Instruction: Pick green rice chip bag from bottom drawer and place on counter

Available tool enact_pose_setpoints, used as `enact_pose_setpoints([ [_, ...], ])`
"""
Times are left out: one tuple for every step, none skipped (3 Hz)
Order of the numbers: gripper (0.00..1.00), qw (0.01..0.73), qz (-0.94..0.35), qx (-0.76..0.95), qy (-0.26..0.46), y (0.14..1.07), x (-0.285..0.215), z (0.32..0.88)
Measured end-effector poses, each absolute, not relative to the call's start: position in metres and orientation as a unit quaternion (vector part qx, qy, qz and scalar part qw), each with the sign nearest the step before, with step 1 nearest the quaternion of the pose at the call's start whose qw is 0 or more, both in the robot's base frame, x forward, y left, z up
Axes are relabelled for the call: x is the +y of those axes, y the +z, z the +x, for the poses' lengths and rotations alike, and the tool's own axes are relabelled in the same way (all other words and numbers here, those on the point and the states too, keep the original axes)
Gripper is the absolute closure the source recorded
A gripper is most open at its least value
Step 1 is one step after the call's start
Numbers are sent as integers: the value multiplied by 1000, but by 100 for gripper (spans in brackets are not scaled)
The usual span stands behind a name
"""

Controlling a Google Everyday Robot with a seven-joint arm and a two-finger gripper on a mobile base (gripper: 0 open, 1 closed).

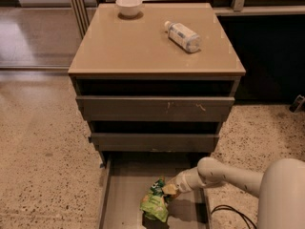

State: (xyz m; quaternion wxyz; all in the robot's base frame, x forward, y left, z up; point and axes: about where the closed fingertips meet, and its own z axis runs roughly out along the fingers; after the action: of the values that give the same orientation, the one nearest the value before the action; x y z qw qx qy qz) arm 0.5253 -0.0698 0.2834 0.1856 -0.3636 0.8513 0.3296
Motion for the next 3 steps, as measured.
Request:
enact_pose_setpoints([
  [100, 186, -385, 837, 343, 323, -57, 526],
  [100, 201, -411, 815, 355, 383, -46, 533],
  [100, 227, -431, 795, 362, 451, -39, 544],
])
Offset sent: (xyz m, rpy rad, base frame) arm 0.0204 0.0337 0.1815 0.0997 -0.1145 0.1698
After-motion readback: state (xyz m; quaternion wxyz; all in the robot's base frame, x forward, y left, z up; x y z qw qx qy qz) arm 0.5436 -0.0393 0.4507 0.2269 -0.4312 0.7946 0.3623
